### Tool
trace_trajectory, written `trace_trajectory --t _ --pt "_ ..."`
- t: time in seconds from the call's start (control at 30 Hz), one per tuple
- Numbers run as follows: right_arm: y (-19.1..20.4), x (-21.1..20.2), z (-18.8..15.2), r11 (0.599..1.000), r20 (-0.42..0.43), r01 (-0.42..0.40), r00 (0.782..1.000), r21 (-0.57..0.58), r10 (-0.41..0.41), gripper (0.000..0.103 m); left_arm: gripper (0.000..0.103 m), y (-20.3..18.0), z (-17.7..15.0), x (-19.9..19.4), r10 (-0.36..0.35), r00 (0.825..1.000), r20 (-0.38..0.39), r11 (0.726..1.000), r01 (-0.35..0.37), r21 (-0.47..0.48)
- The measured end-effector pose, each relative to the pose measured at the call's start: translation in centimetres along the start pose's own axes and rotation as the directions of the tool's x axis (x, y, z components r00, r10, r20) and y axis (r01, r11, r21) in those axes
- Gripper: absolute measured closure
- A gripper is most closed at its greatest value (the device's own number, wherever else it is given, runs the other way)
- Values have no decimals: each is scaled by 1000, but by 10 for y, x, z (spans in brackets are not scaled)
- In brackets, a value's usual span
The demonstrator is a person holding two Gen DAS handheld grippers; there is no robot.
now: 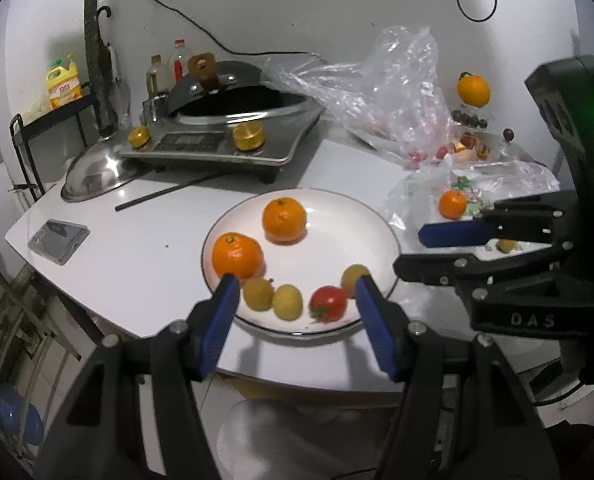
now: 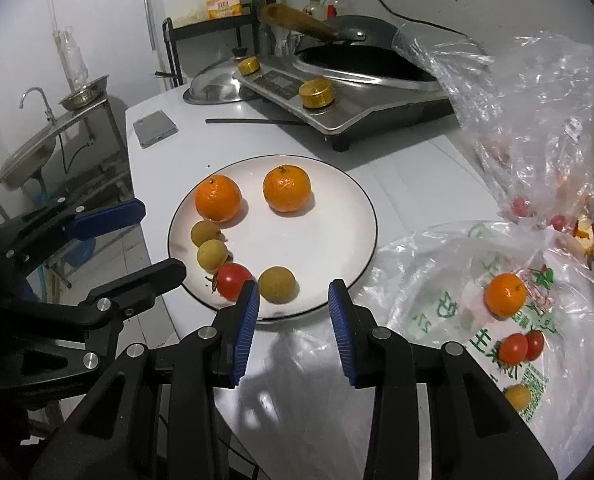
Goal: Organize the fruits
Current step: 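Withdraw both open tools from the plate back to the fruit bag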
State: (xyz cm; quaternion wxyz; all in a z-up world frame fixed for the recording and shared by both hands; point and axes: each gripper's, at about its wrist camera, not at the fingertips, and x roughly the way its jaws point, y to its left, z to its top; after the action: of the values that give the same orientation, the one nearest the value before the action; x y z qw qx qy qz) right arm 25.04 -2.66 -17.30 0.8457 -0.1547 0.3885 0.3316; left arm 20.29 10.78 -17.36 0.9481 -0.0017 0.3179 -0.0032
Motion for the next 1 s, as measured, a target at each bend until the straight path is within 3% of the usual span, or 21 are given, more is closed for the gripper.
trace_trajectory --t 1.0 --pt "-35 -70 -39 997 99 27 995 73 -35 65 41 -69 14 -26 -23 1000 22 994 20 106"
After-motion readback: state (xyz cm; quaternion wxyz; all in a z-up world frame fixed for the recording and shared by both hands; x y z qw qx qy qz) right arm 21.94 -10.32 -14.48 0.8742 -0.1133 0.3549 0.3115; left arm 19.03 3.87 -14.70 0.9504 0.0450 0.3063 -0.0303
